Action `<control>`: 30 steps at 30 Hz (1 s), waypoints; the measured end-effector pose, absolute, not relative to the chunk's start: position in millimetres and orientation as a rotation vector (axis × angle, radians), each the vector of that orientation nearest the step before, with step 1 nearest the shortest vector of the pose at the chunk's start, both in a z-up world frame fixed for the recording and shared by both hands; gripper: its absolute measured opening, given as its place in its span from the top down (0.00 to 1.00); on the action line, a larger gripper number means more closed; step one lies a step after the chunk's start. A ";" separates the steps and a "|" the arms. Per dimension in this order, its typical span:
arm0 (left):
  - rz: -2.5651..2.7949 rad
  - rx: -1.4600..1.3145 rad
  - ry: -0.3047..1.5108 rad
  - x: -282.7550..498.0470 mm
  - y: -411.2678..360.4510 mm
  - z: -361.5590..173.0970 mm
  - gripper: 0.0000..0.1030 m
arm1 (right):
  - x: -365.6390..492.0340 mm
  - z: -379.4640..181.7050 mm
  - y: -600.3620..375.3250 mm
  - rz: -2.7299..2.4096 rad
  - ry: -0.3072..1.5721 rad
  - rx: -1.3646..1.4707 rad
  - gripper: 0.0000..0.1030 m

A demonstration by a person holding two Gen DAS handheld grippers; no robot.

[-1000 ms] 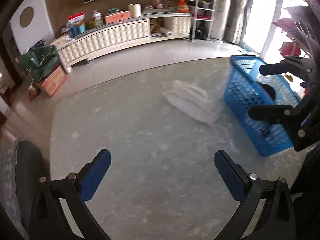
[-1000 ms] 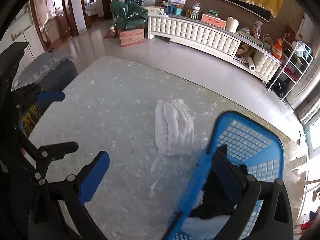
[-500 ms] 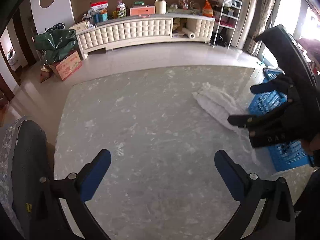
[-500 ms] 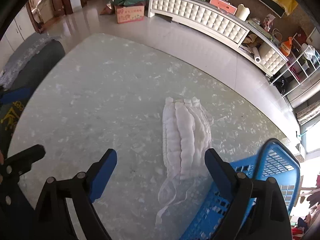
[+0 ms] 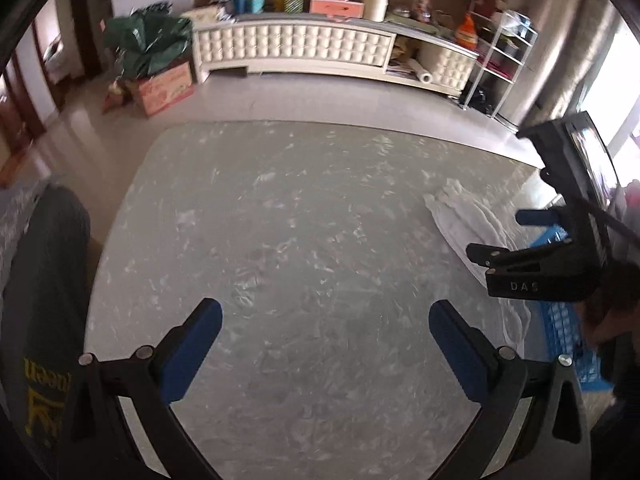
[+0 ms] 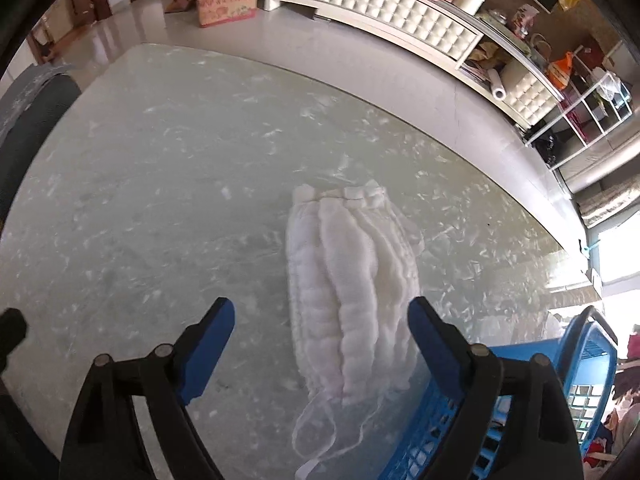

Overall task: Organize soft objects
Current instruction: 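Move the right tool to the white quilted pad and grasp its end, then carry the white quilted pad into the basket and open the right tool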

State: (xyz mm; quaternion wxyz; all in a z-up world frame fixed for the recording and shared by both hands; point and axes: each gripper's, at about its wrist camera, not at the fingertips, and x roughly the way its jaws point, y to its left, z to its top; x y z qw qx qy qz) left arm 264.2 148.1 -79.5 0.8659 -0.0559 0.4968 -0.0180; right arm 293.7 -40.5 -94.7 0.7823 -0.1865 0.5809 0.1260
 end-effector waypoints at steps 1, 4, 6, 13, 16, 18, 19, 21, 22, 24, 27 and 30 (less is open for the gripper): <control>-0.036 -0.124 1.041 265.9 147.5 -80.6 0.00 | 296.6 -97.5 -42.5 0.258 1.260 -0.398 0.21; -0.035 -0.115 1.045 271.7 140.8 -85.1 0.00 | 306.5 -104.0 -48.8 0.218 1.271 -0.376 0.21; -0.044 -0.093 1.055 274.2 133.5 -88.1 0.00 | 311.6 -107.6 -51.5 0.197 1.268 -0.378 0.23; -0.091 -0.052 1.042 274.2 119.9 -86.6 0.00 | 318.2 -121.3 -57.9 0.186 1.316 -0.382 0.52; -0.091 -0.036 1.037 274.0 119.1 -85.1 0.00 | 319.8 -121.8 -61.4 0.199 1.326 -0.360 0.62; -0.094 -0.031 1.039 274.2 119.2 -84.6 0.00 | 320.4 -120.1 -60.4 0.220 1.335 -0.346 0.76; -0.095 -0.032 1.038 273.8 119.6 -83.7 0.00 | 319.8 -119.5 -59.0 0.228 1.339 -0.343 0.84; -0.108 -0.038 1.037 272.4 121.1 -81.0 0.00 | 318.6 -118.9 -57.0 0.225 1.336 -0.360 0.86; -0.116 -0.042 1.037 273.6 122.7 -78.8 0.00 | 317.5 -117.5 -56.6 0.229 1.336 -0.360 0.87; -0.134 -0.066 1.036 272.7 124.6 -74.4 0.00 | 311.1 -112.7 -55.2 0.241 1.333 -0.338 0.87; -0.140 -0.073 1.016 271.4 123.8 -66.5 0.00 | 300.6 -94.5 -57.3 0.266 1.296 -0.312 0.87; -0.140 -0.063 0.992 268.2 121.9 -58.6 0.00 | 291.6 -69.8 -60.3 0.304 1.261 -0.290 0.87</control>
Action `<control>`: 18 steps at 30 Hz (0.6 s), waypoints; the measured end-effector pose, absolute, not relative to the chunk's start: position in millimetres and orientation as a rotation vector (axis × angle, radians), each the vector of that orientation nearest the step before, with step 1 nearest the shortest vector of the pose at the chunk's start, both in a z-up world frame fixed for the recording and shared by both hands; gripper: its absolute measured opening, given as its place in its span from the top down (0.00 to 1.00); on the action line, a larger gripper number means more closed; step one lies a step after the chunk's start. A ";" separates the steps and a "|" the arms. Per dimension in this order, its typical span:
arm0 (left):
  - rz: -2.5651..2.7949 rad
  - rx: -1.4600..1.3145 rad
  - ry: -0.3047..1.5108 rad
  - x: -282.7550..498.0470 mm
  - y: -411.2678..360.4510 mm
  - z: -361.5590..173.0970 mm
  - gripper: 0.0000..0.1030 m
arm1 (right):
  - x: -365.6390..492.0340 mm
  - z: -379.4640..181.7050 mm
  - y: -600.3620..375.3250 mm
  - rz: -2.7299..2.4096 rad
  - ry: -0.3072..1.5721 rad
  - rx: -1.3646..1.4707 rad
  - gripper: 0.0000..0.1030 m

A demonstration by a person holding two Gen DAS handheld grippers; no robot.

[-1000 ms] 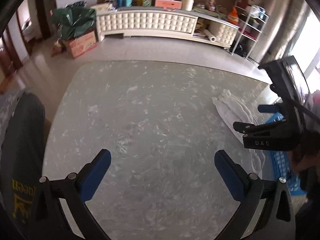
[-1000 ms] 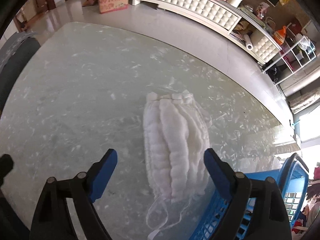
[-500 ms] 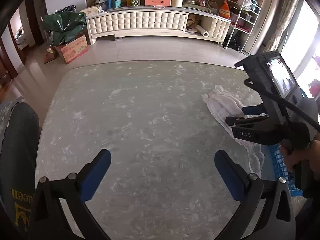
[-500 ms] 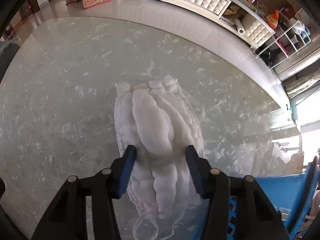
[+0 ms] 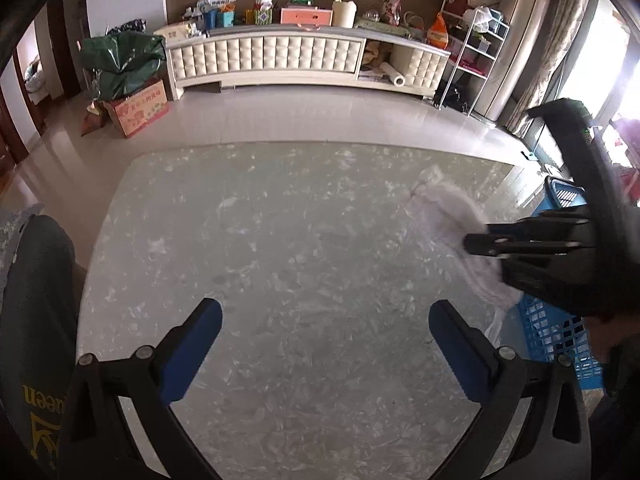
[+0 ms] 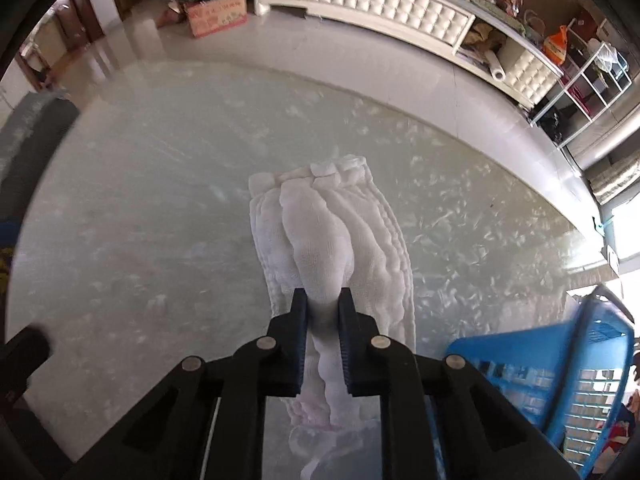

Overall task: Organize soft objects
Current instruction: 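Carry the white quilted pad into the basket and open the right tool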

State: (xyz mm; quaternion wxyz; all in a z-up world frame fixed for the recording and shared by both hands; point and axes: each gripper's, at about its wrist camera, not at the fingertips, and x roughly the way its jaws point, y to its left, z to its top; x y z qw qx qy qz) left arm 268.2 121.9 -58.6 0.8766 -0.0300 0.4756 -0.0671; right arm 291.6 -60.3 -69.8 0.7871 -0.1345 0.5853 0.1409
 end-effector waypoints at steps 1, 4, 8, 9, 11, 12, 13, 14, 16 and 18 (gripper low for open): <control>-0.150 -0.061 0.988 266.2 120.4 -55.6 0.00 | 286.6 -58.1 -61.7 0.314 1.240 -0.285 0.87; -0.185 -0.056 0.966 258.5 115.6 -43.9 0.00 | 270.8 -24.1 -64.4 0.359 1.188 -0.282 0.87; -0.274 -0.035 0.936 245.4 103.2 -23.1 0.00 | 252.7 16.4 -70.0 0.413 1.115 -0.295 0.87; -0.297 -0.026 0.926 242.6 99.2 -16.9 0.00 | 245.9 27.5 -71.1 0.433 1.096 -0.302 0.87; -0.325 -0.008 0.901 236.0 90.2 -7.4 0.00 | 237.2 42.2 -72.3 0.455 1.069 -0.324 0.87; -0.338 -0.002 0.891 233.3 85.8 -2.1 0.00 | 231.2 52.7 -73.5 0.472 1.044 -0.343 0.87; -0.358 0.003 0.880 230.4 79.9 4.5 0.00 | 228.1 59.6 -75.0 0.480 1.028 -0.358 0.87; -0.372 0.005 0.873 228.6 76.0 9.1 0.00 | 225.5 65.7 -77.6 0.486 1.012 -0.371 0.87; -0.395 0.015 0.857 226.4 66.2 18.7 0.00 | 224.2 81.3 -84.0 0.496 0.972 -0.402 0.87; -0.406 0.029 0.851 226.0 56.8 24.3 0.00 | 217.9 95.5 -89.1 0.521 0.924 -0.449 0.87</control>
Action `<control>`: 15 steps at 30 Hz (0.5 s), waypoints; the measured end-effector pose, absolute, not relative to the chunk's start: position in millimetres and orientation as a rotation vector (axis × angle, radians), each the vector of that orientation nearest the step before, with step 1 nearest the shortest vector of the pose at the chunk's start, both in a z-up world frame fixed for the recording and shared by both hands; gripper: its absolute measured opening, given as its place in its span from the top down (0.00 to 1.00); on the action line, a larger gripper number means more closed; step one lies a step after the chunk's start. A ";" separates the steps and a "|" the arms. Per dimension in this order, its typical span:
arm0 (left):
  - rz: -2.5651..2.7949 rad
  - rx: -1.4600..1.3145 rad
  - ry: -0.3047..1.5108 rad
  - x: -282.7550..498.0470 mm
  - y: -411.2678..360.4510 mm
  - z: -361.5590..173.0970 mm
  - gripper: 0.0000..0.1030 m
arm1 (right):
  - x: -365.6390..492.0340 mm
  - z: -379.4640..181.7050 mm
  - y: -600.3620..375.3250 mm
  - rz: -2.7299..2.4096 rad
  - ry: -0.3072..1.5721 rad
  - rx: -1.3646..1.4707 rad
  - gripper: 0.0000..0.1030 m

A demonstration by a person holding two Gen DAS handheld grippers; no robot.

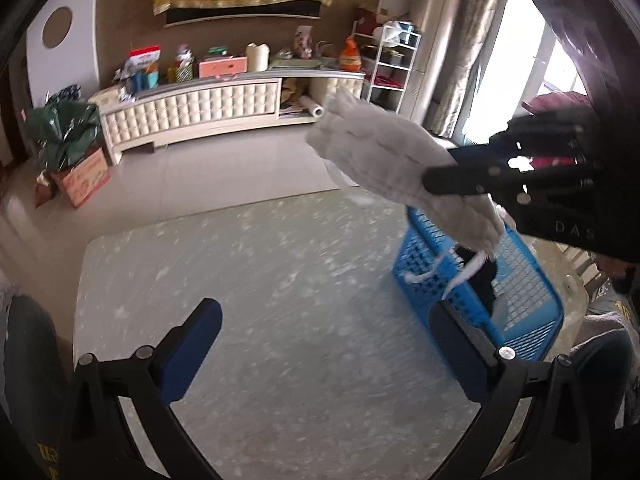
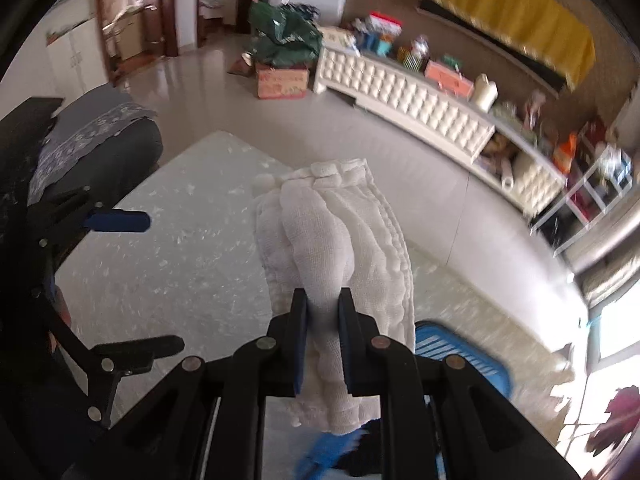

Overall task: Organize soft objects
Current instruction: 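Carry the white quilted pad into the basket and open the right tool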

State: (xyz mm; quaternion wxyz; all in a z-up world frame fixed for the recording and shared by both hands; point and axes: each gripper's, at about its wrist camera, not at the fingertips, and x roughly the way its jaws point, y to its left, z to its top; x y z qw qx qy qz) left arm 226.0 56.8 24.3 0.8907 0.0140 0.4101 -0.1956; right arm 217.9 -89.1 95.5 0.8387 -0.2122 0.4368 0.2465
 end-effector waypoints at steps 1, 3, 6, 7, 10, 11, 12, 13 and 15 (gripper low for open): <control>-0.411 0.039 0.849 225.8 50.7 26.9 0.00 | 218.1 93.6 -92.9 0.531 0.905 -0.473 0.87; -0.419 0.053 0.850 227.7 42.2 30.0 0.00 | 220.8 90.4 -103.2 0.555 0.878 -0.513 0.87; -0.422 0.071 0.859 225.5 31.2 31.5 0.00 | 228.3 77.8 -123.9 0.577 0.874 -0.538 0.87; -0.425 0.081 0.865 225.0 27.0 31.5 0.00 | 230.1 74.6 -129.7 0.579 0.876 -0.540 0.87; -0.433 0.107 0.872 224.4 16.6 33.2 0.00 | 234.3 65.2 -152.7 0.581 0.897 -0.515 0.87; -0.433 0.113 0.873 225.6 12.7 34.5 0.00 | 232.6 66.1 -156.0 0.581 0.903 -0.507 0.87; -0.435 0.118 0.874 225.2 8.4 35.1 0.00 | 232.0 60.8 -165.5 0.584 0.909 -0.500 0.87; -0.442 0.118 0.876 227.2 3.5 35.3 0.00 | 226.6 62.4 -169.9 0.586 0.915 -0.498 0.87; -0.453 0.118 0.880 231.2 -4.6 34.1 0.00 | 219.5 57.9 -179.2 0.582 0.930 -0.500 0.87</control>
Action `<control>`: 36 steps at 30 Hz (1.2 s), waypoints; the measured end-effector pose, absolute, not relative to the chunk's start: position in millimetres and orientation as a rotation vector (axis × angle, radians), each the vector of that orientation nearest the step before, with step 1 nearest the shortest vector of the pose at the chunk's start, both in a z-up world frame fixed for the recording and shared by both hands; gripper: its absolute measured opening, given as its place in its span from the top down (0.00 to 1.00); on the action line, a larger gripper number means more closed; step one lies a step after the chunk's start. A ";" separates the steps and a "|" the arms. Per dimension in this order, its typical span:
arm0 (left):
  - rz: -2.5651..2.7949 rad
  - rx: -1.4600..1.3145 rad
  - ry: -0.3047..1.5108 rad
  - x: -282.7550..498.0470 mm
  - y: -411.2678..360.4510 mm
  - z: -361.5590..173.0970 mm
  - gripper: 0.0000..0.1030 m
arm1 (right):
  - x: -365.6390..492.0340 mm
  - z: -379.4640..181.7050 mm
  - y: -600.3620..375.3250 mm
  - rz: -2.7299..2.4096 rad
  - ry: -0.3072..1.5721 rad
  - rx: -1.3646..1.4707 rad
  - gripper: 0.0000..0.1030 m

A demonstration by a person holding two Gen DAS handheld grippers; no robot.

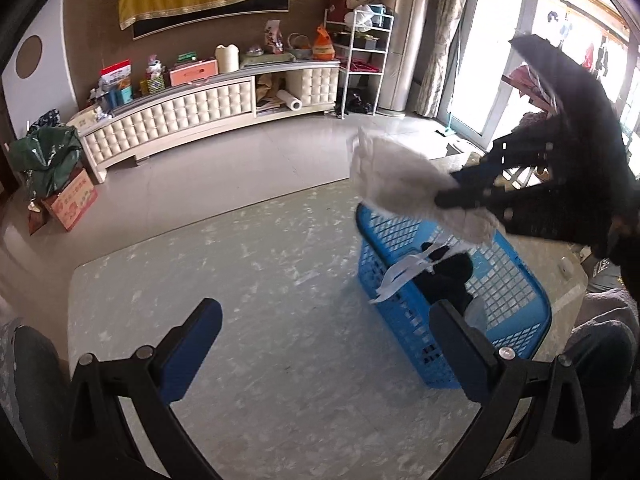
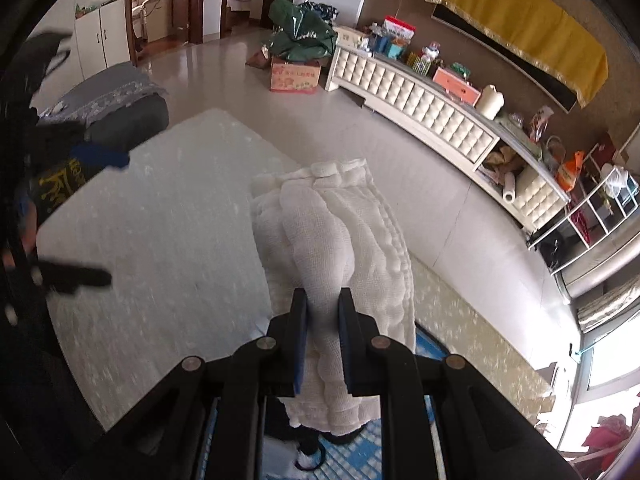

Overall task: Organize soft objects
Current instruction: 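Carry the white quilted pad into the basket and open the right tool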

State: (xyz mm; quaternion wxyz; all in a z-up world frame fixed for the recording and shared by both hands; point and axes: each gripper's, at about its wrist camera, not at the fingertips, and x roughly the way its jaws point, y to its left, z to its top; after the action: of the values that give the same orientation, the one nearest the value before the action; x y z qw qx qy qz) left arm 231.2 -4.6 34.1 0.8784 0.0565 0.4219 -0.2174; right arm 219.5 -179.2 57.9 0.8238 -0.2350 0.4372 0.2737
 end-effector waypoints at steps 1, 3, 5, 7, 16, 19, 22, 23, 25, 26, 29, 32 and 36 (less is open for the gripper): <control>-0.461 0.118 0.881 234.2 -11.0 32.7 0.00 | 217.3 51.9 -185.7 0.584 0.938 -0.503 0.87; -0.466 0.122 0.891 240.2 -23.1 28.1 0.00 | 210.6 48.9 -190.3 0.583 0.948 -0.503 0.87; -0.482 0.138 0.908 246.9 -36.2 21.2 0.00 | 210.6 42.9 -198.3 0.579 0.964 -0.499 0.87; -0.494 0.153 0.920 252.2 -48.2 15.1 0.00 | 210.2 39.3 -203.8 0.572 0.979 -0.484 0.87; -0.530 0.203 0.955 268.3 -82.2 2.3 0.00 | 208.5 20.4 -222.0 0.548 1.057 -0.405 0.87; -0.542 0.216 0.957 269.4 -88.5 0.5 0.00 | 208.8 8.0 -223.3 0.520 1.096 -0.387 0.87; -0.550 0.242 0.963 267.8 -93.2 -3.2 0.00 | 212.4 -5.0 -220.1 0.507 1.144 -0.361 0.87; -0.553 0.249 0.964 267.1 -94.6 -4.4 0.00 | 213.2 -7.6 -219.5 0.503 1.155 -0.353 0.87; -0.553 0.259 0.966 266.2 -96.6 -6.4 0.00 | 216.5 -12.7 -217.3 0.483 1.176 -0.331 0.87; -0.554 0.260 0.968 266.6 -97.2 -6.6 0.00 | 217.9 -13.7 -218.3 0.479 1.182 -0.322 0.87; -0.558 0.256 0.971 266.3 -97.3 -8.3 0.00 | 221.7 -14.1 -218.7 0.472 1.193 -0.287 0.86; -0.561 0.251 0.977 264.3 -97.9 -10.9 0.00 | 223.7 -16.5 -221.1 0.460 1.204 -0.277 0.86; -0.558 0.256 0.979 261.8 -97.9 -11.5 0.00 | 222.9 -15.3 -225.2 0.458 1.196 -0.248 0.84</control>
State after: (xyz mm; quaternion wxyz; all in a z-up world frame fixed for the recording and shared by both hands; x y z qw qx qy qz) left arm 261.8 -97.9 -11.5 0.8377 0.1209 0.4627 -0.2635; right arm 222.9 -225.2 -15.3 0.7946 -0.1152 0.5567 0.2131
